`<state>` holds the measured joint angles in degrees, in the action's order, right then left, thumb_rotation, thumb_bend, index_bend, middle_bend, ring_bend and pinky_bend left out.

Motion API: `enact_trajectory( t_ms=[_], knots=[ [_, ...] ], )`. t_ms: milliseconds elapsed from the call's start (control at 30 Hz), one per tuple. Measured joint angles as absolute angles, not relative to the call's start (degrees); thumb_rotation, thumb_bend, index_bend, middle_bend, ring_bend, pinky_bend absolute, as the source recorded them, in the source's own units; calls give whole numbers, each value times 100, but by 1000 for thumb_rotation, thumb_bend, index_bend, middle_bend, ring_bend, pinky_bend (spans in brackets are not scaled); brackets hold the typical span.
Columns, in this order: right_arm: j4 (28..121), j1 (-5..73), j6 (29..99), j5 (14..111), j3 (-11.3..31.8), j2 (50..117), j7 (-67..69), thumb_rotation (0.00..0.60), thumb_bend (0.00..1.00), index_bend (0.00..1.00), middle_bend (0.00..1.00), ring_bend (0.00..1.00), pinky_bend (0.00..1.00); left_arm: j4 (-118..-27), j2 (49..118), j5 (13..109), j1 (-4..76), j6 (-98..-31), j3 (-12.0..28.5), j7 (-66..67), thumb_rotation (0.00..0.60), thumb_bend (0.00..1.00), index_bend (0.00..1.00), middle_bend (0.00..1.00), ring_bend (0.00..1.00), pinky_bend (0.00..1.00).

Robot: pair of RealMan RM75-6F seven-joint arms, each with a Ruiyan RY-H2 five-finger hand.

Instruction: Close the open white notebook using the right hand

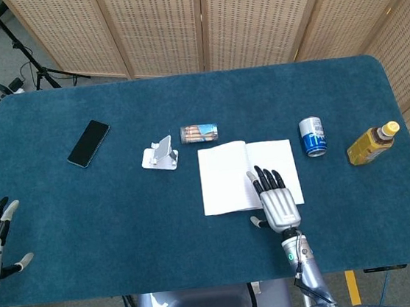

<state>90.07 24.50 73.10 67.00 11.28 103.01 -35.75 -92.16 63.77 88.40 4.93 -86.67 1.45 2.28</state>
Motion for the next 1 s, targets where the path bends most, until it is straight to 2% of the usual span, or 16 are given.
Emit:
enact_trajectory(
  t_ms=[567,1000],
  knots=[
    [8320,2685,7063,6501,1230,10718,-3253,600,182,0,0,0,38,-9222,6373,8869,500,-8634,120,221,600,54,0,0,0,0],
    [8300,2836,7044,6438,1324,10866,-3289,600,183,0,0,0,37,-9227,6372,8893,507,-8626,109,206,600,53,0,0,0,0]
  ],
)
